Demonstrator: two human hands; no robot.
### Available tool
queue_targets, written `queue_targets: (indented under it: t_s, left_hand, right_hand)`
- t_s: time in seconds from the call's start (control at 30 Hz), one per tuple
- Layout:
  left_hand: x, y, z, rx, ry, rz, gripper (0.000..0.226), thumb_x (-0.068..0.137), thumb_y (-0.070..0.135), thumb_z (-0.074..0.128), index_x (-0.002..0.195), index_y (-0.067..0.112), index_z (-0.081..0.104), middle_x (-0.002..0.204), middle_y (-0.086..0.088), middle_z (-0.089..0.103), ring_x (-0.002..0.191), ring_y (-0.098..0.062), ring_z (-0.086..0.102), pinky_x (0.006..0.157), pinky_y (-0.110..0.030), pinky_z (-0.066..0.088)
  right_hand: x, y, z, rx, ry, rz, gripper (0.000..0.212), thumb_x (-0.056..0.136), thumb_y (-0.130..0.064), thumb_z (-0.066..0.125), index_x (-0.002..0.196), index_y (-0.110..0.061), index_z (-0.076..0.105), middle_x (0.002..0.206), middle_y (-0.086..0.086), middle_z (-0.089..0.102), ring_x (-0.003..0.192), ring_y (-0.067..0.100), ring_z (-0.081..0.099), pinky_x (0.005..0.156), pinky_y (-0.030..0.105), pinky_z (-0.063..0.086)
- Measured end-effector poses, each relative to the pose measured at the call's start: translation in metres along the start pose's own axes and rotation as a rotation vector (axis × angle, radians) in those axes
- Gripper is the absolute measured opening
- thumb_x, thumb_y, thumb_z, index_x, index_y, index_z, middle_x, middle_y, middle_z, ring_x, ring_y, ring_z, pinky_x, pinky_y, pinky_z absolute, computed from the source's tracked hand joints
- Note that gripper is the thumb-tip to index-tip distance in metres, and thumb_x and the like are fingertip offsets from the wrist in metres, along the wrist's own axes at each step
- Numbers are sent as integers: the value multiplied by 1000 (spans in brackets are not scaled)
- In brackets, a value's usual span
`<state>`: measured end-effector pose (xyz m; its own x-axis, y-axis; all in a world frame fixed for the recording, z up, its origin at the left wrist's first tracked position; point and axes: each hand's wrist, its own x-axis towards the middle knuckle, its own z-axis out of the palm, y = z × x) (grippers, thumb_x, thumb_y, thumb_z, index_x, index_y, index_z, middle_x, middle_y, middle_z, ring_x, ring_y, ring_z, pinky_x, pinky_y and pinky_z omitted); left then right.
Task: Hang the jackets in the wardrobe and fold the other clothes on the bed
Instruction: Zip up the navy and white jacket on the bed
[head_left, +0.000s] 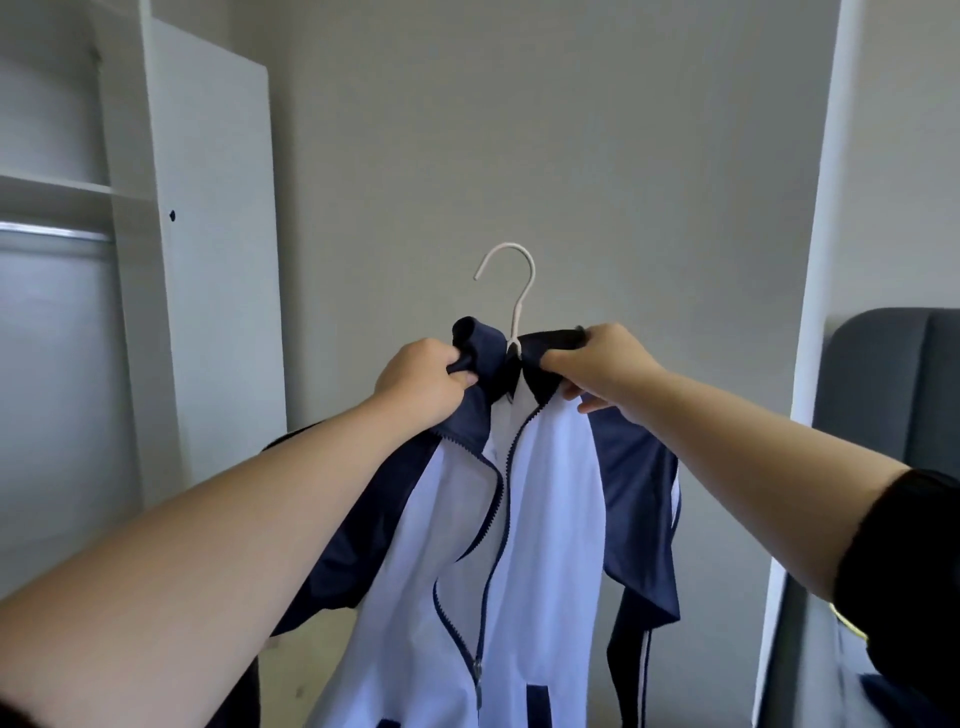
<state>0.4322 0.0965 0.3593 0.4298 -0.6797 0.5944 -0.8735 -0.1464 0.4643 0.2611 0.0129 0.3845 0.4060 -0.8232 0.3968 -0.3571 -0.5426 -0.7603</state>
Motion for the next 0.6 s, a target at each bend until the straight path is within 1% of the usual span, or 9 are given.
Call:
queue_targets:
  t_s: [0.07, 0.13, 0.2, 0.23, 0.3, 0.33, 0.4, 0.5, 0.6]
  left_hand:
    - [-3, -4, 4, 5, -26, -3, 37, 90, 23, 62, 58, 17, 45, 62, 1, 49, 72, -28, 51, 63, -29, 35]
    - [-6, -7, 7, -4, -33, -12, 38, 90, 23, 62, 56, 20, 45, 62, 2, 49, 72, -28, 51, 63, -29, 35]
    - [-6, -10, 7, -17, -15, -25, 38, 90, 22, 62, 55, 21, 46, 62, 3, 50, 72, -27, 51, 63, -29, 36]
    - [-5, -11, 6, -22, -1, -28, 37, 90, 23, 61, 56, 21, 46, 62, 4, 50, 72, -27, 51, 63, -29, 36]
    - [-5, -12, 5, -29, 28, -27, 33, 91, 23, 60, 59, 19, 49, 65, 1, 53, 74, -29, 53, 64, -30, 38]
    - [-4, -13, 5, -30, 39, -19, 29, 91, 23, 59, 64, 17, 52, 69, -2, 57, 76, -29, 54, 66, -32, 41]
    - [-3, -12, 6, -36, 55, 12, 20, 91, 22, 59, 72, 15, 57, 79, -6, 63, 80, -30, 56, 71, -34, 45]
    - [-3, -5, 9, -36, 62, 62, 25, 91, 22, 59, 67, 23, 53, 78, -4, 62, 79, -29, 55, 68, -31, 42]
    - [-4, -2, 13, -45, 57, 83, 32, 91, 21, 60, 61, 23, 48, 66, 2, 55, 73, -28, 52, 60, -29, 36]
  right_hand:
    - [-1, 3, 2, 123, 56, 60, 18, 86, -5, 52, 96, 4, 63, 84, 18, 66, 81, 35, 69, 77, 43, 59]
    - [0, 4, -1, 467, 34, 133, 9, 91, 0, 53, 85, 2, 60, 87, 19, 66, 82, 31, 67, 77, 39, 58]
    - [0, 10, -8, 727, -40, 179, 18, 97, -4, 49, 80, -1, 55, 69, 12, 68, 64, 19, 69, 61, 27, 58]
    - [1, 16, -10, 744, -45, 180, 22, 99, -7, 46, 81, 0, 55, 62, 9, 67, 57, 16, 68, 55, 25, 56]
    - [1, 28, -12, 509, 60, 192, 21, 99, -9, 47, 82, -1, 57, 66, 10, 63, 55, 19, 63, 54, 30, 55]
    - [0, 35, -13, 430, 128, 204, 20, 97, -9, 49, 81, -2, 57, 66, 11, 59, 52, 21, 59, 48, 29, 53]
    - [1, 40, -16, 454, 192, 212, 24, 96, -20, 48, 84, -3, 59, 63, 11, 57, 46, 22, 56, 38, 23, 47]
    - [2, 28, -14, 363, 37, 204, 39, 85, -44, 60, 90, -5, 61, 72, 12, 65, 49, 24, 64, 42, 25, 49]
    - [2, 29, -8, 51, -17, 170, 18, 85, -17, 66, 88, -1, 58, 62, 14, 58, 43, 24, 54, 44, 27, 47]
